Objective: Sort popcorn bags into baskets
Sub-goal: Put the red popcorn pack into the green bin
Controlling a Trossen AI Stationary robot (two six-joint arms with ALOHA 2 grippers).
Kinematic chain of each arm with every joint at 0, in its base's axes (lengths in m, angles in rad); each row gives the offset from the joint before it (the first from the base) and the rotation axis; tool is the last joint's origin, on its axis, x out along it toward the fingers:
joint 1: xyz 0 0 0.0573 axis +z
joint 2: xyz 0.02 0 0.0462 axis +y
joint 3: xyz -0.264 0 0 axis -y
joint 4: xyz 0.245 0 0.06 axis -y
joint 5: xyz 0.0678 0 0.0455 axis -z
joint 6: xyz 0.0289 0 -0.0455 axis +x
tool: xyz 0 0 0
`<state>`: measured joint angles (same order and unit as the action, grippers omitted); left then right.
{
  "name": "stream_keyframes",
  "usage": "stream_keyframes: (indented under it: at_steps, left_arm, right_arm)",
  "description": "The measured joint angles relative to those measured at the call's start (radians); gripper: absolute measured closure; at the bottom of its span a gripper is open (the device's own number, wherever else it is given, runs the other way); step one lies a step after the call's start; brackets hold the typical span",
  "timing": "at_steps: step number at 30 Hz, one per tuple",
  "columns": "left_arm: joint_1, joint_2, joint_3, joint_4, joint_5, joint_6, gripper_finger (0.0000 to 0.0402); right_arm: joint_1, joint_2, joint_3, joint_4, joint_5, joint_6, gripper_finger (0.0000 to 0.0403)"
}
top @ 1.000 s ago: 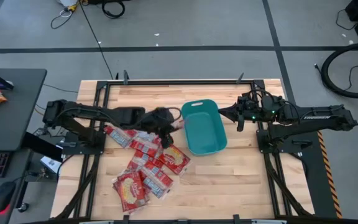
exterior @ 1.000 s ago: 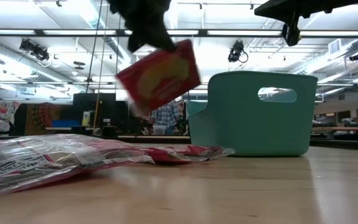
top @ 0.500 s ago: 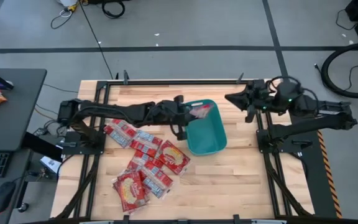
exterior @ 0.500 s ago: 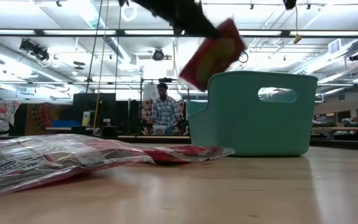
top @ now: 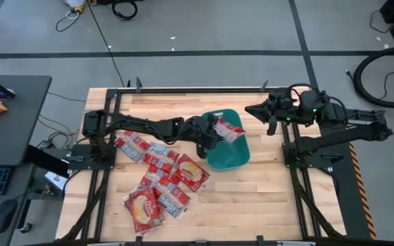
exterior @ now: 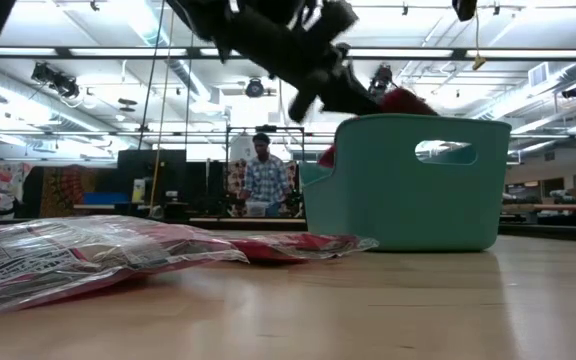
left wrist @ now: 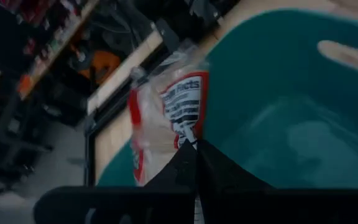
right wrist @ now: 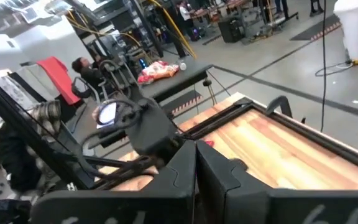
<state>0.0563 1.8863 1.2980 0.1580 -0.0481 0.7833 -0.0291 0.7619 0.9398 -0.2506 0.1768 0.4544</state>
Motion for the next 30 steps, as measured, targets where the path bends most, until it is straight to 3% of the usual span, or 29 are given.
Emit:
stream_keyframes:
  at_steps: [6,13,23,30]
  left_arm:
    - [0.017,0.051,0.001,0.039,0.027,0.143,0.0394]
    - [0.044,0.053,0.0,-0.063,0.12,0.233,0.0384]
    - [0.022,0.05,0.0,-0.111,0.145,0.148,0.0284]
    - [0.019,-0.033,0.0,-0.12,0.175,-0.002,0.0263]
  right_arm:
    - [0.007,0.026,0.0,0.002,0.002,0.058,0.0385]
    - [0.032,0.03,0.0,0.011,0.004,0.074,0.0385]
    - [0.042,0.03,0.0,0.04,0.016,0.075,0.0385]
    - [0.042,0.03,0.0,0.04,0.016,0.074,0.0385]
